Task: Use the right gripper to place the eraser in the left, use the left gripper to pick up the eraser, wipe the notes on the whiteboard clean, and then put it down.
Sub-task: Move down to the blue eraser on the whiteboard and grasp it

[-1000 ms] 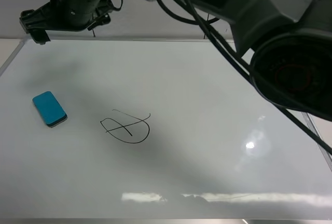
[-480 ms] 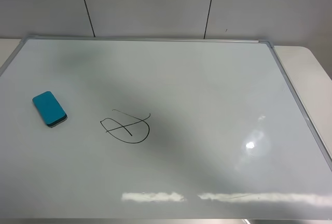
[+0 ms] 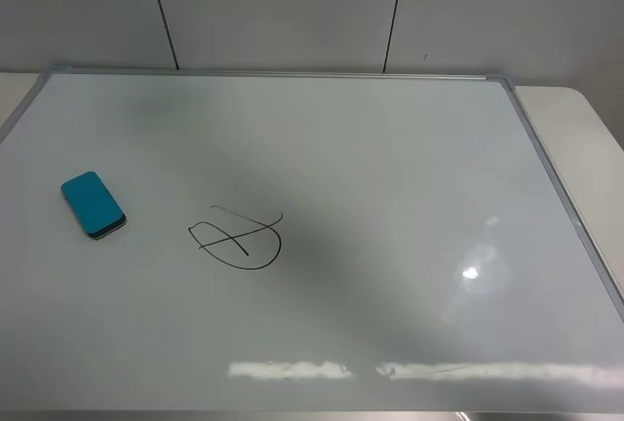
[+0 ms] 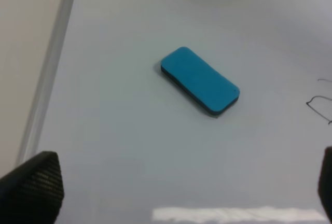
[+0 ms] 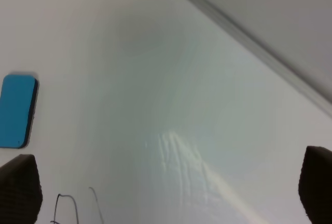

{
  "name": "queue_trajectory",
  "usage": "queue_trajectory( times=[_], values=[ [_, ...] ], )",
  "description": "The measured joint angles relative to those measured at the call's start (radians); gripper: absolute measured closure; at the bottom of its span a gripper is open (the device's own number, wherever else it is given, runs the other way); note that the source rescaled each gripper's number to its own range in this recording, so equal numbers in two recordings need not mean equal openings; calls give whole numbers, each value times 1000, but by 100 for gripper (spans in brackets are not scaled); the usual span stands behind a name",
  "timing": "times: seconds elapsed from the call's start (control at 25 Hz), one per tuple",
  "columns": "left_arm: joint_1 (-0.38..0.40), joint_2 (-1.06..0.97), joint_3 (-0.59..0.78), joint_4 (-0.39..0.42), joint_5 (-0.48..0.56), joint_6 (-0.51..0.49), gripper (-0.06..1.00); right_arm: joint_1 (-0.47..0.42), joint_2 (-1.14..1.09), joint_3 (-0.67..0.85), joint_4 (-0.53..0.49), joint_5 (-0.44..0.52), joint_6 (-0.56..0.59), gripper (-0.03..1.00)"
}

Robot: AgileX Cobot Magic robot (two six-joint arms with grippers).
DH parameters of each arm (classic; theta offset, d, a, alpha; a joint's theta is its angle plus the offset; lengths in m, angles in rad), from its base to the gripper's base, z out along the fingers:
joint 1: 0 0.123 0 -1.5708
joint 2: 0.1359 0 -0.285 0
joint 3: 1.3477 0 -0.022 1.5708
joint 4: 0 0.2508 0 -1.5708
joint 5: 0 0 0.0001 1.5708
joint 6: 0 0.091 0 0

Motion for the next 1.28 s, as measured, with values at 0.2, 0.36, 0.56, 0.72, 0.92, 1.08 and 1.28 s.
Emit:
queue_trajectory(
  times=[0.2,0.36,0.56,0.72,0.92,1.08,1.28],
  values=[
    [0,0,0,0,0,0,-6,-14,-88,3,-30,1,-1,-3],
    [0,0,0,0,0,0,-6,-16,-204,95,-52,1,-1,-3],
    [0,0,0,0,0,0,-6,-16,-424,381,-130,-54,26,-3],
    [0,0,0,0,1,0,-6,-16,-663,686,-219,-160,103,-3],
    [0,0,0,0,1,0,-6,-16,-982,987,-285,-209,170,-3],
    [0,0,0,0,1,0,-6,-16,-1246,1132,-337,-204,199,-3],
    [0,0,0,0,1,0,-6,-16,-1511,1220,-449,-61,306,-3]
  ],
)
